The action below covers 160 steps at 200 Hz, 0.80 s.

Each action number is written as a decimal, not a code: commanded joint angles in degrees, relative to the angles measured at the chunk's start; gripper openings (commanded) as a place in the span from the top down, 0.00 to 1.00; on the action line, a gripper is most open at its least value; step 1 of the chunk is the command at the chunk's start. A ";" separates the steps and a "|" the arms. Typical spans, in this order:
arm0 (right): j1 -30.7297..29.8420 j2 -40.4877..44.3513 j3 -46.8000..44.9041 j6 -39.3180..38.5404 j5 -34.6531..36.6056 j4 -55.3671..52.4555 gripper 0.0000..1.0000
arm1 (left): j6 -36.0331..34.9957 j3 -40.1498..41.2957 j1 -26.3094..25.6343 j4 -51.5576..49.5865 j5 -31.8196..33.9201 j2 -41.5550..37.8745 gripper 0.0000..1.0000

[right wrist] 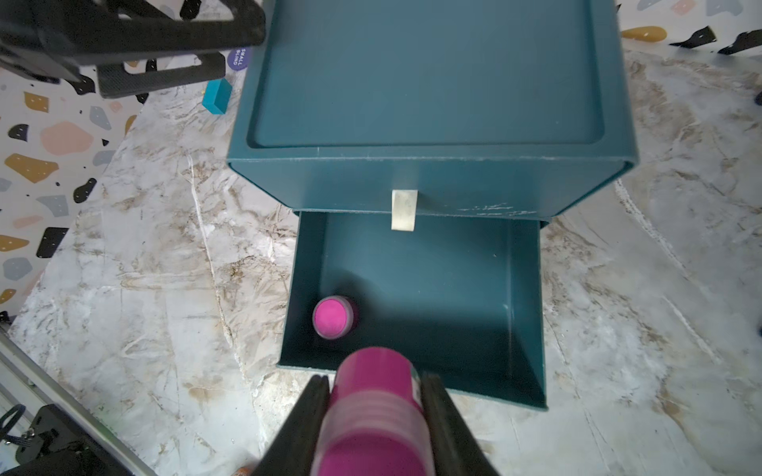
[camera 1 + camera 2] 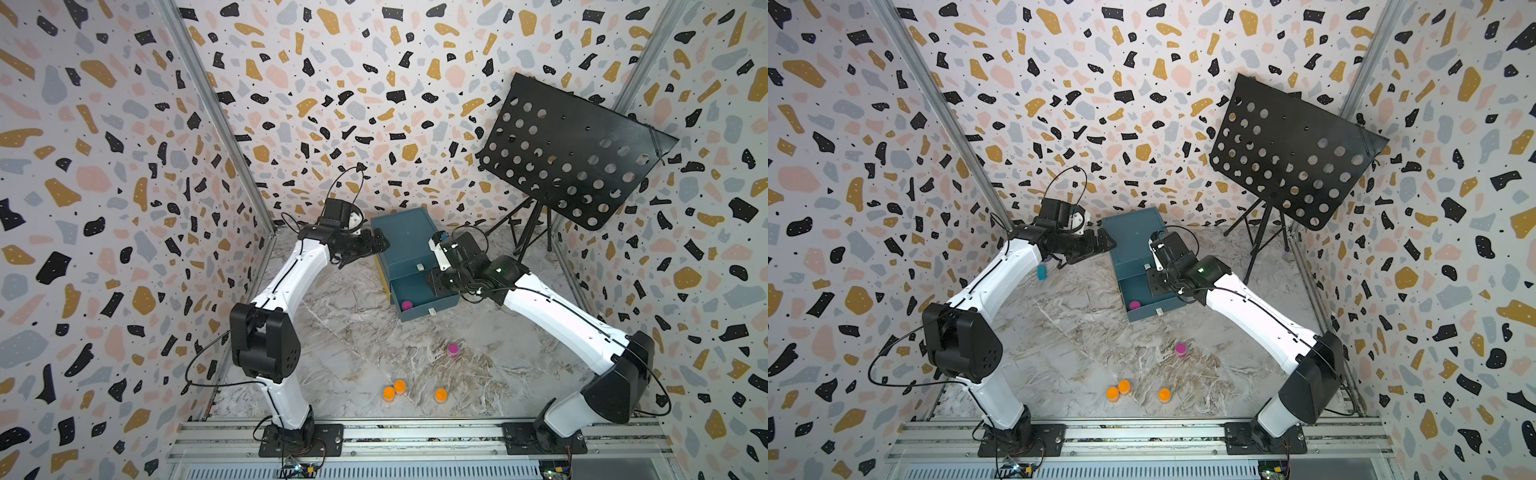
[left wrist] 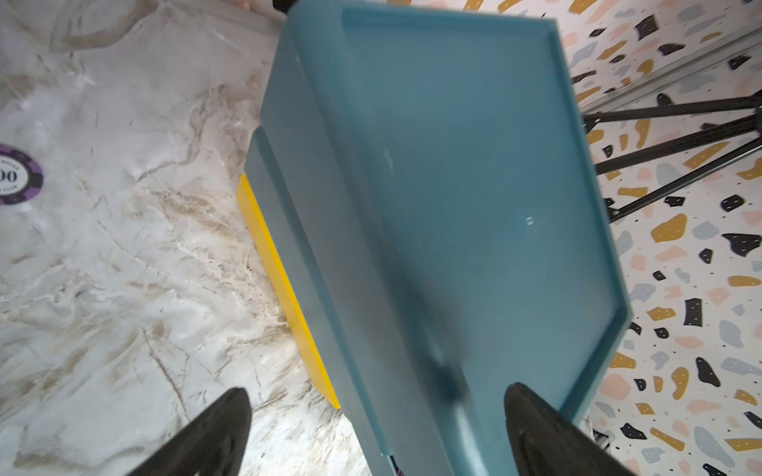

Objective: Put the paint cans in the drawer according to color
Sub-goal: Place the paint can in the drawer.

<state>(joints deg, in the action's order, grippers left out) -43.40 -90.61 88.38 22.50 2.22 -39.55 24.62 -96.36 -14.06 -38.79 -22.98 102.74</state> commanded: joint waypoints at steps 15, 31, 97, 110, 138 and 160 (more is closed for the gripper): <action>0.42 -3.58 2.99 -2.32 -0.65 -2.73 0.81 | -2.65 -1.10 -0.43 -0.68 0.42 0.77 0.03; 0.51 -5.42 3.69 -2.42 -0.47 -2.64 0.81 | -3.13 -0.59 -0.44 -0.64 0.11 1.44 0.03; 0.51 -9.70 3.35 -1.08 -1.09 -1.52 0.80 | -4.85 0.38 -0.44 -2.27 -0.73 1.78 0.03; 0.51 -9.62 2.37 -1.10 -1.14 -1.49 0.79 | -4.85 0.74 -0.37 -2.29 -0.92 1.82 0.03; 0.40 -9.17 0.37 -0.80 -1.08 -1.00 0.76 | -4.78 1.15 -0.44 -2.17 -1.27 1.77 0.02; 0.26 -8.99 -0.64 -0.44 -1.08 -0.66 0.74 | -4.59 1.30 -0.43 -1.85 -1.75 1.69 0.02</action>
<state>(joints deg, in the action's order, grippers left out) -43.09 -100.88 88.75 21.41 1.08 -40.25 21.58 -96.47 -14.26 -38.96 -24.91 104.18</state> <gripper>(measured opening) 0.362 0.977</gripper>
